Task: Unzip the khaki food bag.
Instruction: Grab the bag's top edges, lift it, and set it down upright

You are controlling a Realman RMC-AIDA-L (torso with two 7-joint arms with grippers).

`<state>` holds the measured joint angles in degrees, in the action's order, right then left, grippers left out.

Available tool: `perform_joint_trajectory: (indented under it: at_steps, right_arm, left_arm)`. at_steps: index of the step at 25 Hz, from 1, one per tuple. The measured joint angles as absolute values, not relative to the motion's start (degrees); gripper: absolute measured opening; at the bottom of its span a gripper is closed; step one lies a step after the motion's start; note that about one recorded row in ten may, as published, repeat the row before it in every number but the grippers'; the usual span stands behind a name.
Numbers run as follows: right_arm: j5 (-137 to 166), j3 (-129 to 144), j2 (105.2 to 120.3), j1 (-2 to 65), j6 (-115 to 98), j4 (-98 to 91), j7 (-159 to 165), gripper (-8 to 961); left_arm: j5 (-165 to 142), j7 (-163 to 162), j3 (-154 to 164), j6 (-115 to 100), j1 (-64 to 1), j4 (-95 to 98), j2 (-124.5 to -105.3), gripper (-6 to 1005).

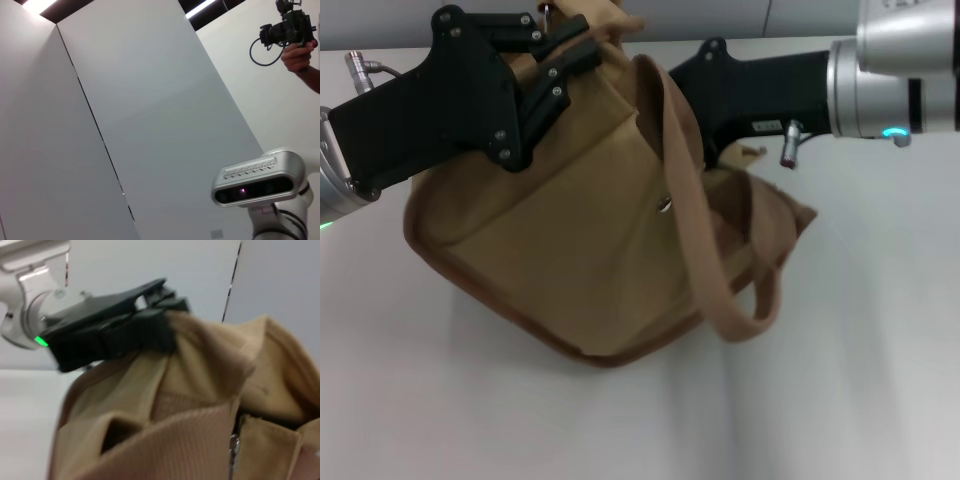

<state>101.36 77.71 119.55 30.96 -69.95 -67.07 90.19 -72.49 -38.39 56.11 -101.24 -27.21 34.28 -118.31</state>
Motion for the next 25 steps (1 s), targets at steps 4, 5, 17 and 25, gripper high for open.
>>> perform_joint_trajectory:
  at_steps: [4,5,17,25]
  right_arm:
    - [102.6,76.7,119.57,29.4,-72.9,-68.0,90.1,-2]
    - [102.8,76.3,119.57,29.2,-73.5,-68.1,90.1,-2]
    - [102.6,65.4,119.61,24.8,-84.4,-67.7,89.1,7]
    - [97.9,60.5,119.02,24.8,-88.9,-64.8,90.8,59]
  left_arm:
    - [-72.4,-37.9,55.9,-101.2,-27.0,34.2,-118.39,166]
    - [-72.4,-37.9,55.9,-101.2,-27.0,34.2,-118.39,167]
    - [-71.7,-37.7,55.9,-101.6,-26.9,34.2,-118.48,172]
    - [-72.3,-36.8,56.5,-103.1,-26.6,34.5,-118.28,175]
